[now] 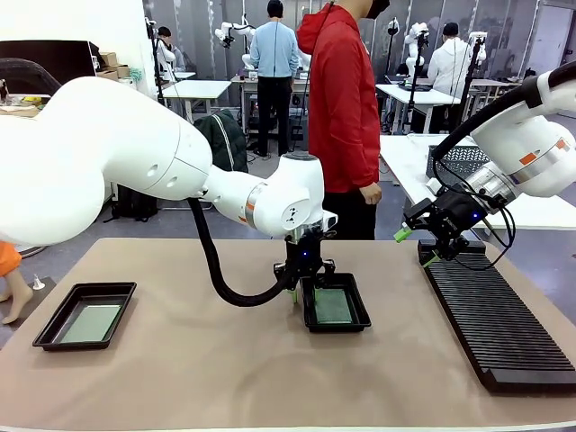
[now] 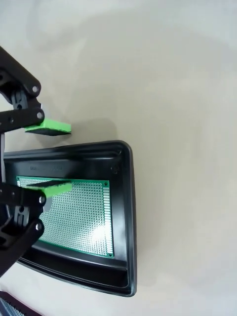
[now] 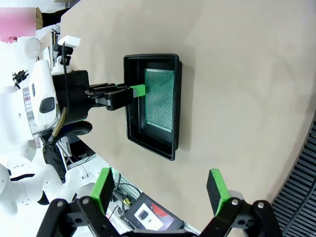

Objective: Inspect and transfer BCBs to ESD trays.
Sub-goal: Pick up the ESD tray and place it on the left side of the table.

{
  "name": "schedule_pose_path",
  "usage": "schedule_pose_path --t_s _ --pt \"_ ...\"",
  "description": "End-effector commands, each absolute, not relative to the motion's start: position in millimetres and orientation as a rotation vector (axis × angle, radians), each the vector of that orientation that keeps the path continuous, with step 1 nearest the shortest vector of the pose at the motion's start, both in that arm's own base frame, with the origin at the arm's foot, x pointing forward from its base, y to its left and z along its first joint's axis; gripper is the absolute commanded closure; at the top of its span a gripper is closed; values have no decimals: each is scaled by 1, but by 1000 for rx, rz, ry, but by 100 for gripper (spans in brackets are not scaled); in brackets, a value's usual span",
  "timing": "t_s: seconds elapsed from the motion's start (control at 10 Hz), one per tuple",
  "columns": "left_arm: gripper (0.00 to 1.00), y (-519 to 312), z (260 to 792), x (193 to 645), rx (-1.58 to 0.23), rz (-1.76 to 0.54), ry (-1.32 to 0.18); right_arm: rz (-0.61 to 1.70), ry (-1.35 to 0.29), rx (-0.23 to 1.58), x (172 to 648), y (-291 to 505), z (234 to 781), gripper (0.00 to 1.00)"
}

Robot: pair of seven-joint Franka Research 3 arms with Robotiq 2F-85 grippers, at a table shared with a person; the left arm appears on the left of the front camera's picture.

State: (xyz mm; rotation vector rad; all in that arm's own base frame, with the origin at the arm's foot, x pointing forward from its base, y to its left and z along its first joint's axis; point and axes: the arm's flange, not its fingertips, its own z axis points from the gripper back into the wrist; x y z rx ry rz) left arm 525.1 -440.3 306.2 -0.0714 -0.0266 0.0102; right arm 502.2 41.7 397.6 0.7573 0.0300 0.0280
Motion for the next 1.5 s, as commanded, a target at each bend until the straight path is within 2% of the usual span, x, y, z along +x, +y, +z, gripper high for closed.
schedule_pose_path --t_s 0.0,0.1,0.2,0.3,0.4,0.5,0.6,0.7,0.8,1.3,1.4 --pt "59 -431 304 521 -98 22 -31 14 38 736 501 43 400 0" --pt "58 -431 305 520 -103 19 -34 14 38 736 501 43 400 0" --pt "68 -431 305 519 -103 20 -36 14 38 736 501 43 400 0" --pt "68 -430 305 519 -103 24 -36 14 38 736 501 43 400 0" --pt "78 -430 305 519 -101 24 -35 14 38 736 501 43 400 0" --pt "77 -429 305 520 -103 26 -37 14 38 736 501 43 400 0" --pt "87 -429 305 520 -105 24 -38 14 38 736 501 43 400 0" --pt "87 -429 305 520 -106 26 -39 14 38 736 501 43 400 0" --pt "97 -428 307 520 -108 28 -42 14 38 736 501 43 400 0" --pt "100 -424 310 520 -112 46 -37 14 38 736 501 43 400 0" --pt "100 -423 306 522 -97 91 21 14 38 736 501 43 400 0"
